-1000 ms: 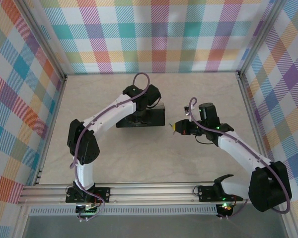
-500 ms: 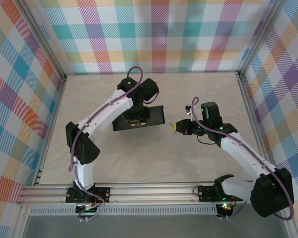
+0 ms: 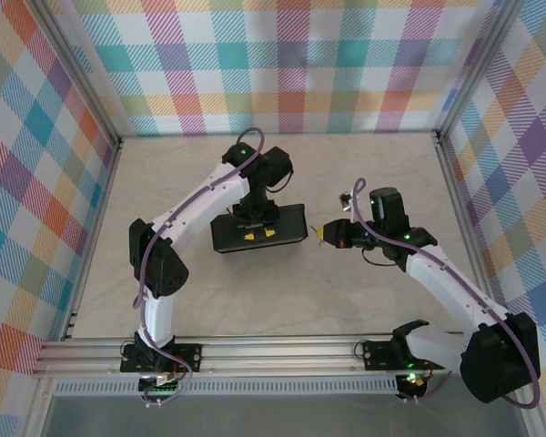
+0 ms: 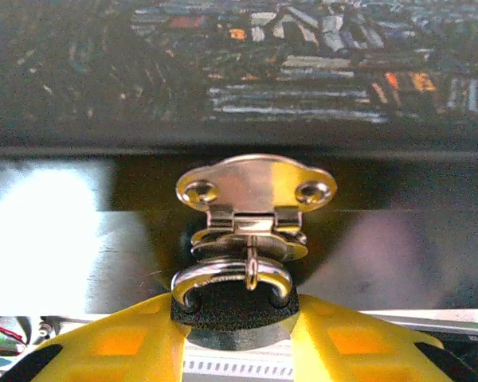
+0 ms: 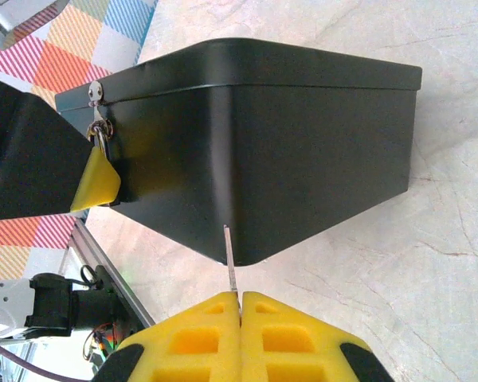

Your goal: Unlock the padlock with the key

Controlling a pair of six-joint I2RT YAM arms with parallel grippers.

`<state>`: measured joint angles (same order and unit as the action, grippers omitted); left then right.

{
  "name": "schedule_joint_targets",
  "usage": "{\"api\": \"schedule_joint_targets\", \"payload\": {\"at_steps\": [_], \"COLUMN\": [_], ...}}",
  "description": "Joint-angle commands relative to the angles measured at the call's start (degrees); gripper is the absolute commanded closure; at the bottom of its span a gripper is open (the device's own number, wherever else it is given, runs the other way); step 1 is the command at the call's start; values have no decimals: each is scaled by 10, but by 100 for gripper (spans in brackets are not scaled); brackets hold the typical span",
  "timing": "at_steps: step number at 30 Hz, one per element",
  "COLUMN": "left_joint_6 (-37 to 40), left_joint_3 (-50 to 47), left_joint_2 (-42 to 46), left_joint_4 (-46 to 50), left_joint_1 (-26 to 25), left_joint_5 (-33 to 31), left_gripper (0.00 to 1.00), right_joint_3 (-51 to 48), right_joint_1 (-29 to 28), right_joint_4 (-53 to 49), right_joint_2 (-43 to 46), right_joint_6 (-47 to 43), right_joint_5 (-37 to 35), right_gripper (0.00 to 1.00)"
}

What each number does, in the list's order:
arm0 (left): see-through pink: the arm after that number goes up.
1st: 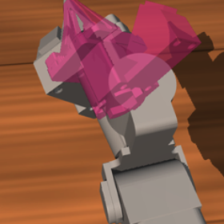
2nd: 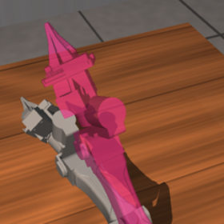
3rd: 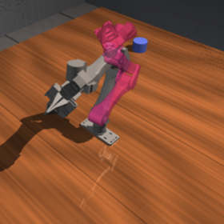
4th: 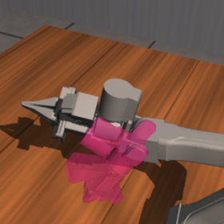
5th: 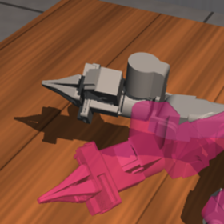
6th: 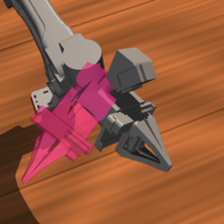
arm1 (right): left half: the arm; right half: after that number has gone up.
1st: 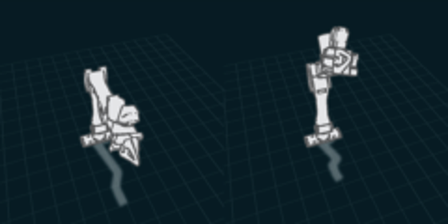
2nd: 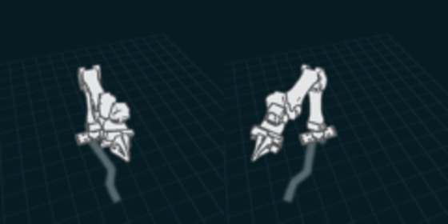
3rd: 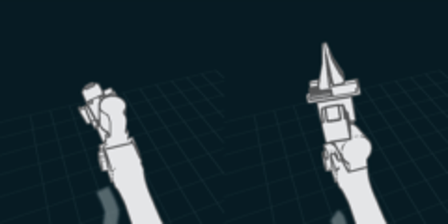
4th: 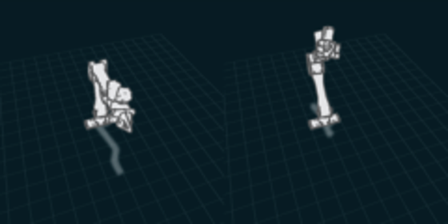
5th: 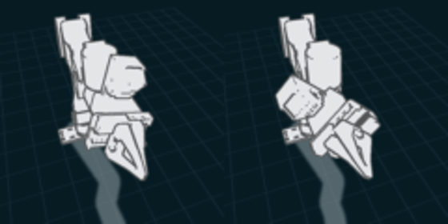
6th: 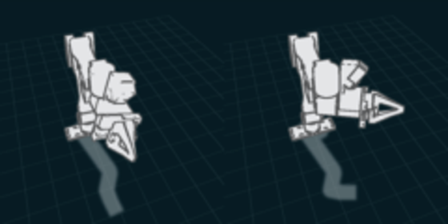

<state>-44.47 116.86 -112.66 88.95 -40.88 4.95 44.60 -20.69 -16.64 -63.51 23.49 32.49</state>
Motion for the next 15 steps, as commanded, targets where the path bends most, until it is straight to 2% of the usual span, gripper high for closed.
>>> {"api": "schedule_joint_targets", "payload": {"at_steps": [1, 7, 15], "left_joint_6": [-3, 17, 38], "left_joint_3": [22, 24, -17], "left_joint_2": [5, 4, 27], "left_joint_4": [10, -15, -83], "left_joint_1": [15, 43, 63], "left_joint_5": [11, 14, 52], "left_gripper": [60, 54, 51], "right_joint_3": [15, 14, 9], "right_joint_1": [2, 1, 0], "right_joint_4": [-9, -9, -18], "right_joint_2": [9, 6, 11], "right_joint_6": [2, 6, 10], "right_joint_5": [18, 19, 16], "right_gripper": [100, 100, 100]}}
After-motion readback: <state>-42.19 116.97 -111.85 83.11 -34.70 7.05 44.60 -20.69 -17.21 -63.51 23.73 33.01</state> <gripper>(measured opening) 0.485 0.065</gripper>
